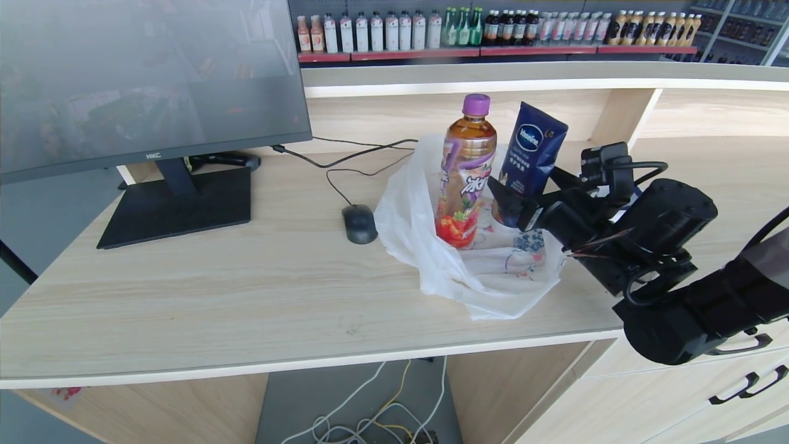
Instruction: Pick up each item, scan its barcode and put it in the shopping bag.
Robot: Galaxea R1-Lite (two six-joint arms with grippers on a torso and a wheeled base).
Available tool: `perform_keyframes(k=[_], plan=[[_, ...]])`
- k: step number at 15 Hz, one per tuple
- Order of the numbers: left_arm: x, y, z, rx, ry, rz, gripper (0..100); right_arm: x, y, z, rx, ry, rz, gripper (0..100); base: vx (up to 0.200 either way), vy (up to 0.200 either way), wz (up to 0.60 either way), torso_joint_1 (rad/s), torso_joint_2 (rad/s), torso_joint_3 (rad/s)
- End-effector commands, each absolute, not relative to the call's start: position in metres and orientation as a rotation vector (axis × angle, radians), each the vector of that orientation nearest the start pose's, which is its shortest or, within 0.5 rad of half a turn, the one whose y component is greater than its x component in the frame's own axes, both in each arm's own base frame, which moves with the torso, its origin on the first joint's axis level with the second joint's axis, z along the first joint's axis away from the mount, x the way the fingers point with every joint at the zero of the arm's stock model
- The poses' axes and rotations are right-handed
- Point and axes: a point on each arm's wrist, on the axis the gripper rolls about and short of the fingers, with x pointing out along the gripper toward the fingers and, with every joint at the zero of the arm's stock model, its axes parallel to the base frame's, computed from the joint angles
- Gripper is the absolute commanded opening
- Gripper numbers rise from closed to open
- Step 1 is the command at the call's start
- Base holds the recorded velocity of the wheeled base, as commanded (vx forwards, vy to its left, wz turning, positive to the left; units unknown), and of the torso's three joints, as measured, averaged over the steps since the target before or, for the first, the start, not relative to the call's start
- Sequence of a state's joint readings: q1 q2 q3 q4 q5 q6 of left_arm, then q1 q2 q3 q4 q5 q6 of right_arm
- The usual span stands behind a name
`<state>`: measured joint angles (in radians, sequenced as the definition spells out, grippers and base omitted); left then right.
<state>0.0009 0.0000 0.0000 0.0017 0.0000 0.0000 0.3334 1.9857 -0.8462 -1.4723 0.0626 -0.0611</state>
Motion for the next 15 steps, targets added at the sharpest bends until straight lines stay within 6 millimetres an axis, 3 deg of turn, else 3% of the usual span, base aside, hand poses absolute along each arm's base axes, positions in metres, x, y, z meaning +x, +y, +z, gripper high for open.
perform_keyframes(k=[1,2,4,6,8,12,15], plan=[[-0.023,0.0,0.075,0.0,0.002,0.0,100,0.314,0.111,0.207,0.01,-0.402,0.385,100,0.0,0.0,0.0,0.0,0.0,0.0],[-0.023,0.0,0.075,0.0,0.002,0.002,100,0.301,0.107,0.216,0.015,-0.421,0.387,100,0.0,0.0,0.0,0.0,0.0,0.0],[-0.023,0.0,0.075,0.0,0.002,0.0,100,0.256,0.101,0.237,0.03,-0.474,0.419,100,0.0,0.0,0.0,0.0,0.0,0.0],[-0.023,0.0,0.075,0.0,0.002,0.002,100,0.214,0.089,0.242,0.037,-0.49,0.439,100,0.0,0.0,0.0,0.0,0.0,0.0],[-0.023,0.0,0.075,0.0,0.002,0.002,100,0.165,0.071,0.225,0.03,-0.455,0.46,100,0.0,0.0,0.0,0.0,0.0,0.0],[-0.023,0.0,0.075,0.0,0.002,0.002,100,0.11,0.048,0.2,0.027,-0.43,0.463,100,0.0,0.0,0.0,0.0,0.0,0.0],[-0.023,0.0,0.075,0.0,0.002,0.002,100,0.084,0.037,0.186,0.025,-0.409,0.48,100,0.0,0.0,0.0,0.0,0.0,0.0]])
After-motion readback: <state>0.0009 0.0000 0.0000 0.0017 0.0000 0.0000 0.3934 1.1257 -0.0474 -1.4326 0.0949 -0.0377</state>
